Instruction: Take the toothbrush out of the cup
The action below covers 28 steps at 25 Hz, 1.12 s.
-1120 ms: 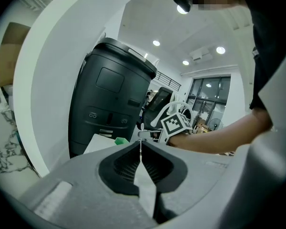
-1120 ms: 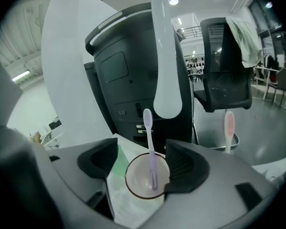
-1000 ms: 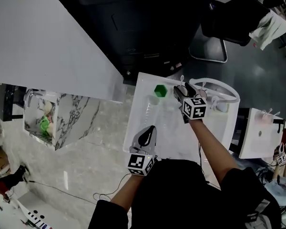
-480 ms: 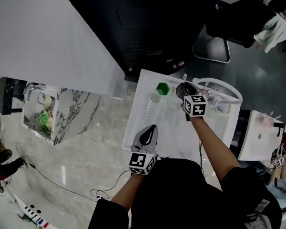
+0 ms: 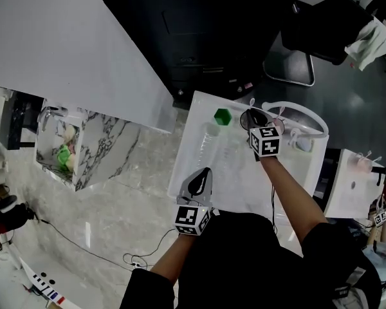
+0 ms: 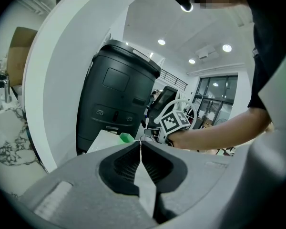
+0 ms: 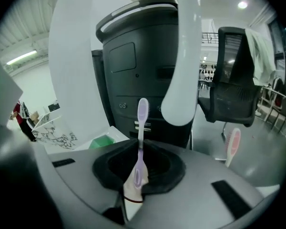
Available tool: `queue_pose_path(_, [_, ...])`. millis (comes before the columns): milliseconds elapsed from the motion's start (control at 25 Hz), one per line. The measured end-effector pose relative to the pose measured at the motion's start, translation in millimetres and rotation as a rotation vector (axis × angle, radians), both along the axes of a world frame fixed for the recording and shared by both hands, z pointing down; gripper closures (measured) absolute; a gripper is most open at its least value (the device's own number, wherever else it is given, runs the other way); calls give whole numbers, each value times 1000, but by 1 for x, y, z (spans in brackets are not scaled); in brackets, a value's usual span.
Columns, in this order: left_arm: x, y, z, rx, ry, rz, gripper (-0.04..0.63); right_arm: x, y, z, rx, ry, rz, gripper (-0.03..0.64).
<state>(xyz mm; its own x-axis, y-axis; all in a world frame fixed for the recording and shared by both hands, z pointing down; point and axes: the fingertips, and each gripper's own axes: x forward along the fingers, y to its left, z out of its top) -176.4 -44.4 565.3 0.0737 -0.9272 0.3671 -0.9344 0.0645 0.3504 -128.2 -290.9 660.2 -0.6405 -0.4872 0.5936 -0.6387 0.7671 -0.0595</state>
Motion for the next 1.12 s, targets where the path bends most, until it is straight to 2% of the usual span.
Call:
queue_pose_path(520, [29,2,-30,61,-39,31,571,6,40,-84,140,-104,-61,584])
queue_pose_path(720, [39,6,-40,81,-72,40,571,29,60,-125,169,-181,-56,584])
queue_pose_path(920, [43,3,-48,93,-99,8,572,64,80,-166,178,-274,-55,584])
queue_pose_path(1120, [47,0,-51,100,-124,-36,572,100,105,-171,137,-344,-60,584])
